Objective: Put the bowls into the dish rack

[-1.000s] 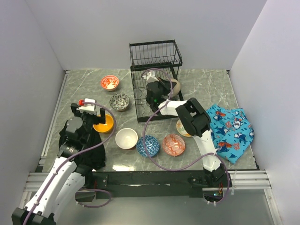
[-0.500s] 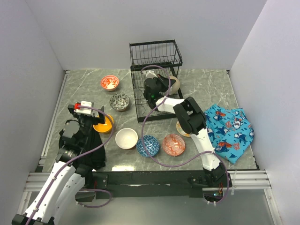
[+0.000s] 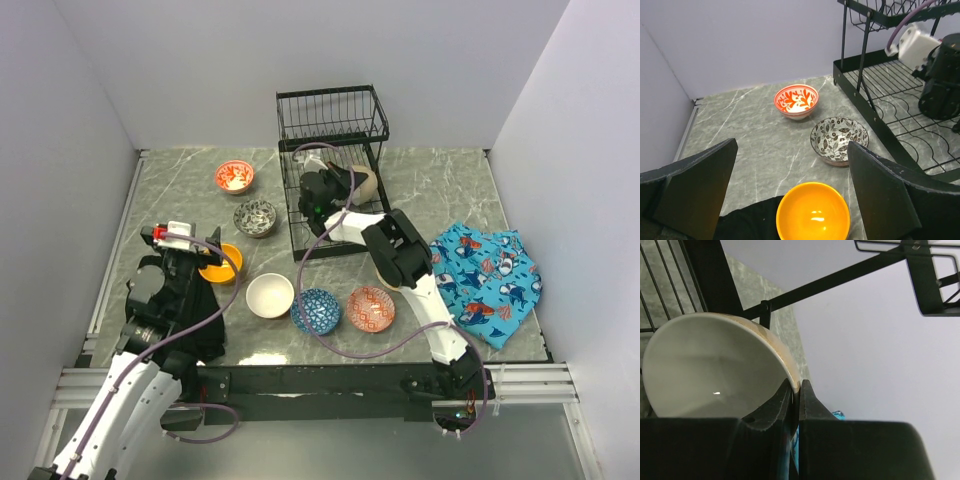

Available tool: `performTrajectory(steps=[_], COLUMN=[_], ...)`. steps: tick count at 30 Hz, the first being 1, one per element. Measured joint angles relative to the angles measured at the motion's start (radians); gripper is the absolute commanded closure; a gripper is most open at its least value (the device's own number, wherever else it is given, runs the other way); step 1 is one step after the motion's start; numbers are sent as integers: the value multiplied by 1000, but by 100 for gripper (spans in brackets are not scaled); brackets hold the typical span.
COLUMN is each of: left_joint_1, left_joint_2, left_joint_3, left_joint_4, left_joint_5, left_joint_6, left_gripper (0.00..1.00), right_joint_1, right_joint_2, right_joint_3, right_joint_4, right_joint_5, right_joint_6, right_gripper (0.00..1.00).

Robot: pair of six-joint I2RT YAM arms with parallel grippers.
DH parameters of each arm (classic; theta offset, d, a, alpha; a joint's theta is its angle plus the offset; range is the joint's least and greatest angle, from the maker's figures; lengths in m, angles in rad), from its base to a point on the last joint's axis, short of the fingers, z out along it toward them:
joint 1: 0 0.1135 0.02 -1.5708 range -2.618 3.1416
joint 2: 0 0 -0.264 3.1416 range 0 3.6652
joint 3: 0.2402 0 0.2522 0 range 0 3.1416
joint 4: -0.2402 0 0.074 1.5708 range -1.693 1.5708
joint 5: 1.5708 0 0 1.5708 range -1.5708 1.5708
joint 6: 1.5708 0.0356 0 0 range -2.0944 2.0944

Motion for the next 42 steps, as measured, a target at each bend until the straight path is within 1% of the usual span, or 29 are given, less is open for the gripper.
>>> performTrajectory(steps=[8, 15, 20, 27, 34, 41, 42], left_joint_1=[0, 0, 0, 0, 0, 0, 0], left_joint_2=[-44, -73, -74, -69, -63, -63, -63], left_joint_3=[-6, -6, -6, -6, -6, -10, -11], left_joint_4=[2, 2, 0, -5, -4, -3, -4], left_joint_5=[8, 17, 27, 35, 35, 35, 35], left_joint_6=[0, 0, 0, 0, 0, 1, 1], left_gripper=[1, 1, 1, 1, 1, 1, 1], right_joint_1=[16, 14, 8, 1, -3, 1, 3], right_joint_2=[22, 24, 43, 80, 105, 118, 119], right_joint_3=[15, 24, 60, 121, 151, 151, 151], right_joint_4=[40, 16, -31, -48, -47, -8, -6], right_joint_5=[8, 16, 25, 35, 14, -9, -14], right_joint_6=[-55, -48, -25, -15, -12, -56, -58], right_gripper=[100, 100, 100, 100, 100, 100, 96])
